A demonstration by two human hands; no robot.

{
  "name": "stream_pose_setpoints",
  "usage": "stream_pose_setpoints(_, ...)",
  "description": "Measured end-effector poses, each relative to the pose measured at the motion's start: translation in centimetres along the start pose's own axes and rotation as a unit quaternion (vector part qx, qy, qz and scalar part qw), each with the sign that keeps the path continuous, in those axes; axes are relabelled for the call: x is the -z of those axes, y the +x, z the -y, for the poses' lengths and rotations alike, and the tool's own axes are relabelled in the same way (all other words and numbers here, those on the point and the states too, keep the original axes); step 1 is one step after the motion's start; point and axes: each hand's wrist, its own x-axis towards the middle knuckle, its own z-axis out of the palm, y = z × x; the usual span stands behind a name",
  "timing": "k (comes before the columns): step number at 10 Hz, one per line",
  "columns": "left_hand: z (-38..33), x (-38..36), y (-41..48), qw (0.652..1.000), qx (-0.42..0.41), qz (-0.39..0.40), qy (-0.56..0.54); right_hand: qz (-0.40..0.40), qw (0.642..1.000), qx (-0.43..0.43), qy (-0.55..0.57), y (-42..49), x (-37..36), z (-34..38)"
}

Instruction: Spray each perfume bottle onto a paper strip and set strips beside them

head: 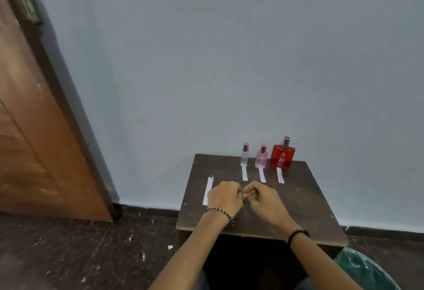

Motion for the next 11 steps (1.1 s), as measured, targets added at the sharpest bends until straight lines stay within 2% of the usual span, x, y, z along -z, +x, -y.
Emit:
stream_pose_setpoints(2, 6.5, 0.1, -1.4, 0.998, 0.048, 0.027, 0.021, 0.074, 0.991, 0.041, -0.102, 1.8, -5.4, 1.3)
stream_pose_setpoints(3, 9.9, 0.0, -1.7, 0.997, 0.064, 0.043, 0.032, 0.148, 0.974, 0.052, -0.162, 3.6, -8.0, 1.9)
stream_pose_setpoints(4, 12.0, 0.0, -2.1, 0.996, 0.071, 0.046, 0.014, 0.187, 0.948, 0.057, -0.251, 5.2, -9.3, 2.2)
stream_pose_setpoints(5, 13.2, 0.0, -2.6, 0.997, 0.058, 0.044, 0.006, 0.188, 0.932, 0.072, -0.303, 5.6, -10.7, 2.2)
stream_pose_setpoints(8, 14.0, 0.6, -4.5, 0.998, 0.051, 0.013, -0.033, 0.181, 0.93, 0.142, -0.285, 1.4, -14.0, 3.1)
stream_pose_setpoints(9, 13.8, 0.8, -5.0, 0.998, 0.053, 0.004, -0.036, 0.174, 0.944, 0.14, -0.242, 0.7, -13.3, 3.9)
stream_pose_setpoints(10, 13.0, 1.1, -5.3, 0.998, 0.051, -0.009, -0.022, 0.135, 0.967, 0.115, -0.182, 0.2, -11.7, 4.7)
stream_pose_setpoints(11, 11.6, 1.6, -4.5, 0.998, 0.046, -0.036, -0.019, 0.064, 0.977, 0.092, -0.179, 0.5, -10.1, 5.2)
